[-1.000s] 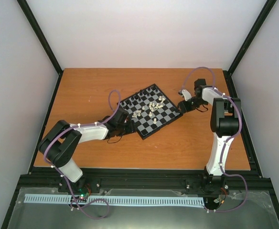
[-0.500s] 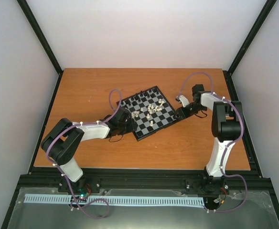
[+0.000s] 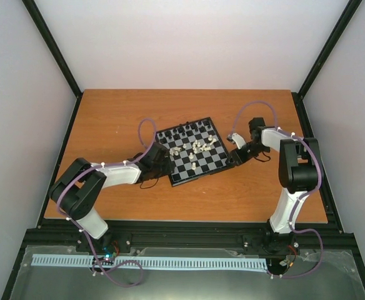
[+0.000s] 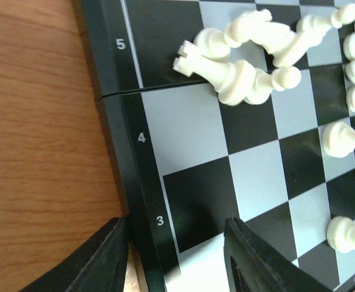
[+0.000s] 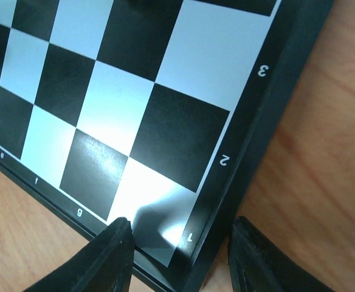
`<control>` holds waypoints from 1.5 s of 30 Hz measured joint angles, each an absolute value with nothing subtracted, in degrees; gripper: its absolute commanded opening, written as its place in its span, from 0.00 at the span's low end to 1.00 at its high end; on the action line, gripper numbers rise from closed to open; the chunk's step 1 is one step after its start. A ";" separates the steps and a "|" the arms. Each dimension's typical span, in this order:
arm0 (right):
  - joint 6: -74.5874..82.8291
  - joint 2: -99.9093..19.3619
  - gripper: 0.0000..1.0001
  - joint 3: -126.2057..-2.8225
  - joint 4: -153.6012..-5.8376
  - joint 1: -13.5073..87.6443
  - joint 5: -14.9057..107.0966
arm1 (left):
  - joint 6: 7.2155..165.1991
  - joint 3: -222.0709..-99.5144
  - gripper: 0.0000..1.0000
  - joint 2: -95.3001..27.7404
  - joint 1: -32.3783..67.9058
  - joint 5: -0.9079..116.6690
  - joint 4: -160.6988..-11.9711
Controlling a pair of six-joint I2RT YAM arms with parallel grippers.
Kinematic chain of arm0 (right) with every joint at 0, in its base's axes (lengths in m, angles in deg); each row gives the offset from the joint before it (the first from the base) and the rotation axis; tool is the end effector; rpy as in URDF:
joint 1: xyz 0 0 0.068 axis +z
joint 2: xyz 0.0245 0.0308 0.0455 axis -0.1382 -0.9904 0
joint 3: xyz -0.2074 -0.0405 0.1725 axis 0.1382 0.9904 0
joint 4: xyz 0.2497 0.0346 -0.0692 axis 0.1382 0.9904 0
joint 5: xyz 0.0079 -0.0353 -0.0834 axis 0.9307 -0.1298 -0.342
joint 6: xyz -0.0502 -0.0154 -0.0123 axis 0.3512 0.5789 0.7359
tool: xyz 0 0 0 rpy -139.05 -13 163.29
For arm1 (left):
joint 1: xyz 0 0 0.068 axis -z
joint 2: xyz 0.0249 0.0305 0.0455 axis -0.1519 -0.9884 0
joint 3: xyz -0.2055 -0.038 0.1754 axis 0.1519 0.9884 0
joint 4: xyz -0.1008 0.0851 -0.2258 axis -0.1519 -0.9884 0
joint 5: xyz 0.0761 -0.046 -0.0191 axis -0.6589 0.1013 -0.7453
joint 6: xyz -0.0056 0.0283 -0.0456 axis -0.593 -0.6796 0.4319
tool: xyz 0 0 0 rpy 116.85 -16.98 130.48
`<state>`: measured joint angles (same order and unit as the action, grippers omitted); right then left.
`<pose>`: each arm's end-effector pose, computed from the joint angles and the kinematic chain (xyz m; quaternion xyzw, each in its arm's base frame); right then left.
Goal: Set up the chess pieces on the board
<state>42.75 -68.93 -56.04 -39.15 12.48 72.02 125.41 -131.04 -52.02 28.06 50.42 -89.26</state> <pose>0.3387 0.0466 0.1373 -0.3132 0.9033 0.2679 0.1188 0.2435 -0.1827 0.1371 -0.1129 0.9389 -0.2298 0.2302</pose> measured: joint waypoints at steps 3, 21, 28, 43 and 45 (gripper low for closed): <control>43.05 -67.46 0.44 -54.29 -38.93 13.55 71.49 | 125.24 -130.14 0.40 -50.95 27.99 49.72 -90.11; 45.02 -60.45 0.43 -46.62 -35.48 20.63 68.34 | 119.51 -125.31 0.35 -42.29 27.97 49.32 -98.55; 45.79 -56.58 0.44 -43.01 -33.18 24.74 66.64 | 115.71 -125.18 0.37 -38.58 27.99 49.67 -103.18; 47.62 -53.23 0.45 -38.70 -31.83 25.39 67.47 | 112.69 -124.48 0.38 -37.62 28.10 52.21 -102.70; 47.80 -52.45 0.45 -38.31 -31.80 25.39 67.60 | 112.63 -124.35 0.38 -37.59 28.10 52.21 -102.37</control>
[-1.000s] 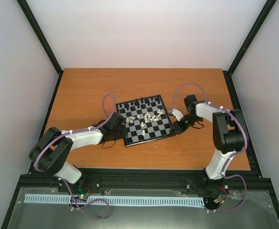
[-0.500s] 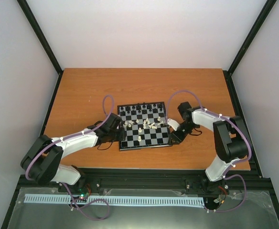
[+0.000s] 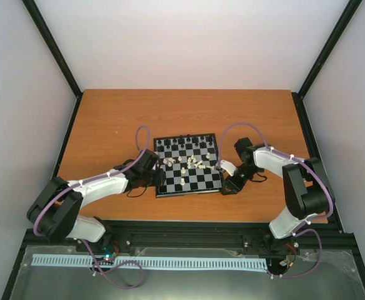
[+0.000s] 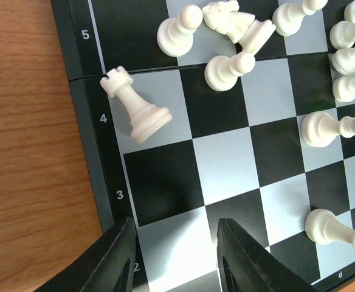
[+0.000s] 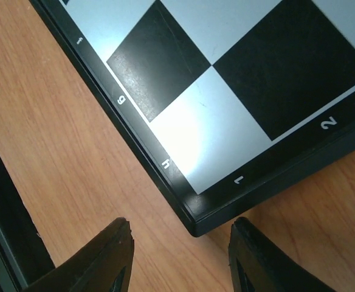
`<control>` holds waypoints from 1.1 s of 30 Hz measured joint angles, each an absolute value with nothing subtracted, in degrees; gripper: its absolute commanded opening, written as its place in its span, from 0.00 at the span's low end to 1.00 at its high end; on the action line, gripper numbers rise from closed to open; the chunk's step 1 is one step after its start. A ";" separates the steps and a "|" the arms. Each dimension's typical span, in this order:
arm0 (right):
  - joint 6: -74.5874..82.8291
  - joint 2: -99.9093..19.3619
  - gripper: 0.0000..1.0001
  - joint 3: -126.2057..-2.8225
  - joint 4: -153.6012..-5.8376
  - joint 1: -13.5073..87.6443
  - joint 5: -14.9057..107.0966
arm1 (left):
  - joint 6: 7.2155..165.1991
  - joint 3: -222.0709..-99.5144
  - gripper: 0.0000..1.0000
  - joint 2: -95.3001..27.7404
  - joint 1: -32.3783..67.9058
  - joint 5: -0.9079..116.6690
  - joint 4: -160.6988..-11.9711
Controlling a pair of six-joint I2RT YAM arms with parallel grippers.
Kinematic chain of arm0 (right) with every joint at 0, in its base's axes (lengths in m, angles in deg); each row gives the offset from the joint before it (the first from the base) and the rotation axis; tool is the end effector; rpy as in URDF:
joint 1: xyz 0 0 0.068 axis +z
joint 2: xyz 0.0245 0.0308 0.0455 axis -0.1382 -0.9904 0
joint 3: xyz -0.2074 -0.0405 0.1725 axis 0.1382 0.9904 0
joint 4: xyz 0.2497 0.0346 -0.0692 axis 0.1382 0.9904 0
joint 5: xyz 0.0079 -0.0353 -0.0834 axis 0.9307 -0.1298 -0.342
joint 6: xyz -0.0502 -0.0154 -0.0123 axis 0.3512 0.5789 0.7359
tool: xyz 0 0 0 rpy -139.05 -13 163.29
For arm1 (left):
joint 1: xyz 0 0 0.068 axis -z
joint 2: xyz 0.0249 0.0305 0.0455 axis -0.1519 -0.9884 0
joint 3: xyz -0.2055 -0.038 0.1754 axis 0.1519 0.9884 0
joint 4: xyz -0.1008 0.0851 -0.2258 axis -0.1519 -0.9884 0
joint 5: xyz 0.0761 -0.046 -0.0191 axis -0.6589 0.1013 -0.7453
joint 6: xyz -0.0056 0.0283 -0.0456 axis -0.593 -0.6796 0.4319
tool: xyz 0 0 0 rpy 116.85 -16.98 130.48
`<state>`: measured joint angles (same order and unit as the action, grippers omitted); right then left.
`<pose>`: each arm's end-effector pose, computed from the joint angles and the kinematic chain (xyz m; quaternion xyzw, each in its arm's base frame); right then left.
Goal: Set up the chess pieces on the board
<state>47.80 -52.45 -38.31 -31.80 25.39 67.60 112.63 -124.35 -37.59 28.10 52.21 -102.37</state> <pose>0.2323 0.0911 0.1456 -0.4371 0.8633 0.2513 0.0229 0.1981 -0.1504 0.1554 -0.0034 0.9596 -0.1876 0.2096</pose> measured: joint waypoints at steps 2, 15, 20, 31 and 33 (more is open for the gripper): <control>47.99 -51.86 0.45 -38.22 -31.76 25.39 67.73 | 112.49 -124.13 0.38 -37.38 28.10 52.21 -102.20; 46.20 -50.28 0.45 -39.69 -33.44 25.35 65.04 | 112.34 -123.04 0.46 -29.09 28.19 41.06 -108.38; 45.41 -50.33 0.44 -42.33 -34.47 25.33 63.49 | 112.34 -123.04 0.44 -32.61 28.19 41.30 -108.08; 45.63 -57.34 0.38 -44.93 -36.17 25.29 62.29 | 110.94 -123.04 0.43 -38.34 28.19 46.61 -103.01; 46.14 -57.43 0.38 -45.09 -35.96 25.29 62.68 | 110.57 -123.15 0.43 -38.88 28.19 47.23 -102.07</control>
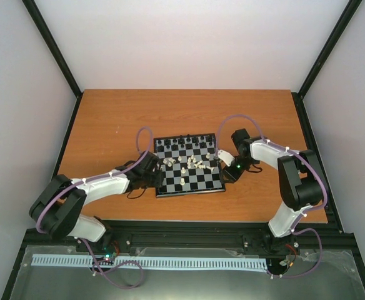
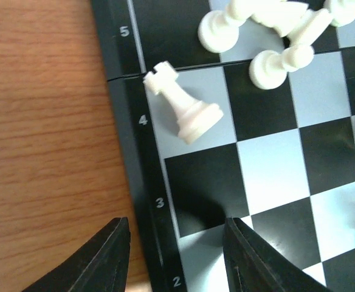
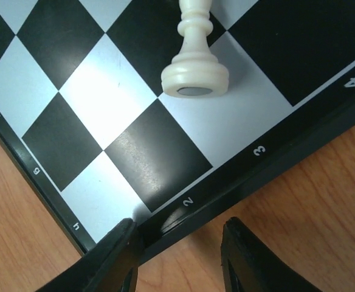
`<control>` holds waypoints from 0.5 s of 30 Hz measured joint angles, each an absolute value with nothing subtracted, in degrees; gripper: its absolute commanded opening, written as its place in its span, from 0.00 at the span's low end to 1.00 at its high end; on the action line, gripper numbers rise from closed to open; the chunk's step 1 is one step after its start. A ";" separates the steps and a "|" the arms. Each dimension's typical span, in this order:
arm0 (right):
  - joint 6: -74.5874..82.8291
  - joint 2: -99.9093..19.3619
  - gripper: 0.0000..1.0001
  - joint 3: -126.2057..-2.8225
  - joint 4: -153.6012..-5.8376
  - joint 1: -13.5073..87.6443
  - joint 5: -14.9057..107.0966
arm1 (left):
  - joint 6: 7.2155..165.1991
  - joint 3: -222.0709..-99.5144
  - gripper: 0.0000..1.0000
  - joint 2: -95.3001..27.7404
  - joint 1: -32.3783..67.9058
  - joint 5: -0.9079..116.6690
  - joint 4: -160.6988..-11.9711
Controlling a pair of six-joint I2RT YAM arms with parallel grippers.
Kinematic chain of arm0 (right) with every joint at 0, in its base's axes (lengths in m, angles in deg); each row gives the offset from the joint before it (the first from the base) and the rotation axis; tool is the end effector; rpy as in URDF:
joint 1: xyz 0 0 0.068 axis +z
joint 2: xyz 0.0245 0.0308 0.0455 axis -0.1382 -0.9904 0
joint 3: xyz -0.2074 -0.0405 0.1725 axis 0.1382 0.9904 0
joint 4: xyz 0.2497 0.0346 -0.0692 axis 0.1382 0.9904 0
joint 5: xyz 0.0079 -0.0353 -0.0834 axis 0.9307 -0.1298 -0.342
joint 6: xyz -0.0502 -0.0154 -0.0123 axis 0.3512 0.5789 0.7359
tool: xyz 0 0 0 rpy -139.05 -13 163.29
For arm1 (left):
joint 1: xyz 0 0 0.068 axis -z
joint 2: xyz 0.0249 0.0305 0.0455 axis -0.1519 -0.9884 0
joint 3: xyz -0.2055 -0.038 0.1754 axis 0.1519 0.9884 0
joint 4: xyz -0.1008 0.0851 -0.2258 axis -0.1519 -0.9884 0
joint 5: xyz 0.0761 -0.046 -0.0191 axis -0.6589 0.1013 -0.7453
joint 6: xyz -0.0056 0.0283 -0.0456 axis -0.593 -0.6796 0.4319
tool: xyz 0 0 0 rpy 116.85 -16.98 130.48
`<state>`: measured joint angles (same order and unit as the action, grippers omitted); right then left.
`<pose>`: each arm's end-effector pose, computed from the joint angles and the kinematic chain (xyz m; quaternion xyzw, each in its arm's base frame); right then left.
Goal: Set up the chess pieces on the board
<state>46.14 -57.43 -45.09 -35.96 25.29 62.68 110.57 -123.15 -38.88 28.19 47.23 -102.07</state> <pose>0.2692 0.0994 0.1490 -0.4386 0.8733 0.2024 0.0630 0.1970 -0.1462 0.1449 0.0028 0.9648 -0.1395 0.2228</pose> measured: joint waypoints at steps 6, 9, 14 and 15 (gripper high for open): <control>48.91 -57.45 0.37 -44.63 -35.17 25.63 63.84 | 109.94 -123.43 0.41 -40.20 28.17 49.02 -100.03; 50.03 -56.93 0.37 -44.06 -35.02 25.68 63.82 | 109.70 -123.45 0.40 -40.37 28.08 49.26 -99.66; 51.16 -55.83 0.37 -42.79 -34.62 25.72 63.69 | 109.26 -123.45 0.39 -40.61 28.02 49.87 -99.07; 51.27 -55.59 0.37 -42.48 -34.62 25.72 63.71 | 109.26 -123.45 0.39 -40.68 28.02 49.94 -98.94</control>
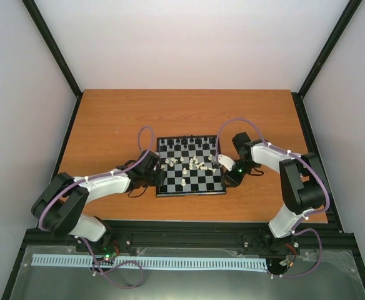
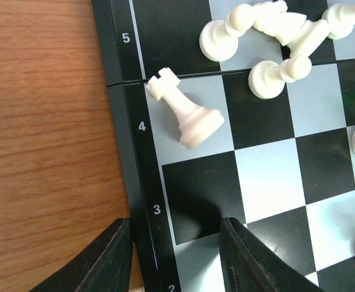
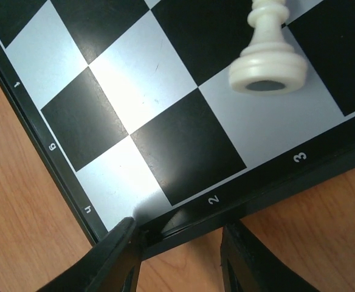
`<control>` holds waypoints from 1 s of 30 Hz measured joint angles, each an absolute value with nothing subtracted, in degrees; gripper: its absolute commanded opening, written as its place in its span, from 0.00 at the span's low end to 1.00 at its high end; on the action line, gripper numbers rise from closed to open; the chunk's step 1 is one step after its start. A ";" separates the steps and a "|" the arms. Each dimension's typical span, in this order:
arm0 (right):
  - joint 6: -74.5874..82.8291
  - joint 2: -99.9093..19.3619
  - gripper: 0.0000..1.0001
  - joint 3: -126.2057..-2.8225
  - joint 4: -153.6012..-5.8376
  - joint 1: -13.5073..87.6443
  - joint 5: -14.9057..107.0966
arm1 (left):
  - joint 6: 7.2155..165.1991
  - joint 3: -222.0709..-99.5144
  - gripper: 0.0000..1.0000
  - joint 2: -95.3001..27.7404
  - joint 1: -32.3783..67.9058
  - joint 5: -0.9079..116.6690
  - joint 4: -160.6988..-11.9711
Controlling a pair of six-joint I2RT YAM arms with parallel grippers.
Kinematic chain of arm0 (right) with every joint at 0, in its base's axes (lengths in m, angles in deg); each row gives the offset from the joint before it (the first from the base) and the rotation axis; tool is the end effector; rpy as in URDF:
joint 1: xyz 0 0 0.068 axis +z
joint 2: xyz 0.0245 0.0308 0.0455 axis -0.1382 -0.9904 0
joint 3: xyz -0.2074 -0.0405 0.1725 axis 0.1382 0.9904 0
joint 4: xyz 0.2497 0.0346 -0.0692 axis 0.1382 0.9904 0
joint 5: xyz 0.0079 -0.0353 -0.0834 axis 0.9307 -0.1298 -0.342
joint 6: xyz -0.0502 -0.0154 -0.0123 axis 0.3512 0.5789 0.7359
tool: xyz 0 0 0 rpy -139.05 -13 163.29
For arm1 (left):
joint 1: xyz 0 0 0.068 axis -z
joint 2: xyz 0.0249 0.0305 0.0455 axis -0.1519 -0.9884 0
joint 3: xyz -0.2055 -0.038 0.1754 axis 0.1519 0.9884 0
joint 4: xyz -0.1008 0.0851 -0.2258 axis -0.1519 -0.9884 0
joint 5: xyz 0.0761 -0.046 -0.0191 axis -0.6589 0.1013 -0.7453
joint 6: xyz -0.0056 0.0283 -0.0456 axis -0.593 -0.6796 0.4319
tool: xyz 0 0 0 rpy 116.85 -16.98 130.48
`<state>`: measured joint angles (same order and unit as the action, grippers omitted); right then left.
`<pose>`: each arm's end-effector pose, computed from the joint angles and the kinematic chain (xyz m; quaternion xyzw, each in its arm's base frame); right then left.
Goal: Set up the chess pieces on the board
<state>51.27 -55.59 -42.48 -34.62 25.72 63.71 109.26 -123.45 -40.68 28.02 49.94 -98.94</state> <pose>0.2550 0.0977 0.1472 -0.4764 0.8515 0.2119 0.0554 0.2023 -0.1513 0.1421 0.0186 0.9610 -0.1631 0.2224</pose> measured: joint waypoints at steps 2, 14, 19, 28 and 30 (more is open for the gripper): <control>51.53 -55.20 0.37 -42.05 -34.58 25.72 63.71 | 109.24 -123.45 0.40 -40.68 28.02 50.00 -98.81; 48.56 -54.48 0.43 -42.55 -33.73 25.37 61.61 | 109.48 -125.73 0.55 -36.63 28.30 47.60 -107.68; 45.35 -50.06 0.47 -45.92 -31.83 23.91 57.96 | 108.23 -132.44 0.56 -29.70 28.30 45.43 -114.63; 38.60 -33.98 0.57 -54.64 -32.09 23.89 64.78 | 104.25 -135.87 0.45 -23.91 28.30 50.53 -115.57; 37.39 -28.82 0.59 -52.08 -35.17 23.89 67.10 | 103.14 -136.37 0.43 -24.39 28.43 52.71 -115.97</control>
